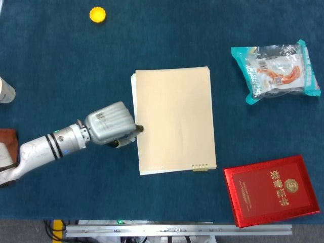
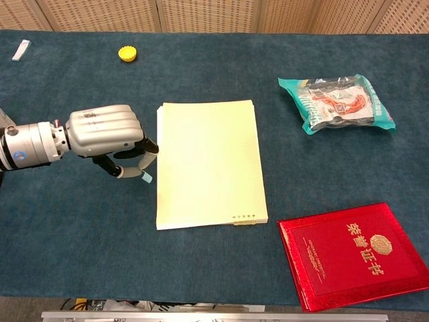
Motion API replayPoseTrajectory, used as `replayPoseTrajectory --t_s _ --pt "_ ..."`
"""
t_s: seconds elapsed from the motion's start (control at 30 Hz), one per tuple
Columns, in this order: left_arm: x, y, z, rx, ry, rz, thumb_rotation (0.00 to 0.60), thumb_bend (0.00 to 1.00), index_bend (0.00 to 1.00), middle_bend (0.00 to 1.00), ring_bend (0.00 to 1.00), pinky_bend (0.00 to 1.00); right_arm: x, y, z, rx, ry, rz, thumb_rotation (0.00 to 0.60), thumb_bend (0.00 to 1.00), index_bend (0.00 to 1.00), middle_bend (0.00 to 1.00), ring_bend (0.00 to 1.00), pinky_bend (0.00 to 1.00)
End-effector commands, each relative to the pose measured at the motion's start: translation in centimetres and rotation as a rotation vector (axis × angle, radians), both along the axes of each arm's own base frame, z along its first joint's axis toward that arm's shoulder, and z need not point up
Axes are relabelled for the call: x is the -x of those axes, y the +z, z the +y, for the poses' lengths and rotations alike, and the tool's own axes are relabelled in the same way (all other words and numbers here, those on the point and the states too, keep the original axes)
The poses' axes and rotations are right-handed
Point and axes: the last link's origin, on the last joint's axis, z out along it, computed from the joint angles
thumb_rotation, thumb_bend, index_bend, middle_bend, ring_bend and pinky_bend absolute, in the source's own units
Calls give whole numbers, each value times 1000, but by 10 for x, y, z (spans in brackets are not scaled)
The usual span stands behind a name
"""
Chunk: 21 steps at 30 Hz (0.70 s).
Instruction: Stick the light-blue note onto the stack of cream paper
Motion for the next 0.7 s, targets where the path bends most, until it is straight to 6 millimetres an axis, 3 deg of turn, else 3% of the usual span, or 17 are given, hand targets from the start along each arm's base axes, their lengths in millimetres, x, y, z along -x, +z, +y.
replayPoseTrajectory --t_s 0.03,0.33,0.7 --pt "-8 -3 1 5 0 -13 600 330 570 848 879 839 0 1 0 2 1 -2 600 13 48 148 0 0" --pt "-27 -16 9 -1 28 -23 600 330 570 849 880 839 4 3 1 8 -1 -9 600 14 48 148 0 0" --pt "-38 -29 4 24 43 16 600 330 567 849 880 839 8 5 1 14 -3 -14 600 14 48 148 0 0"
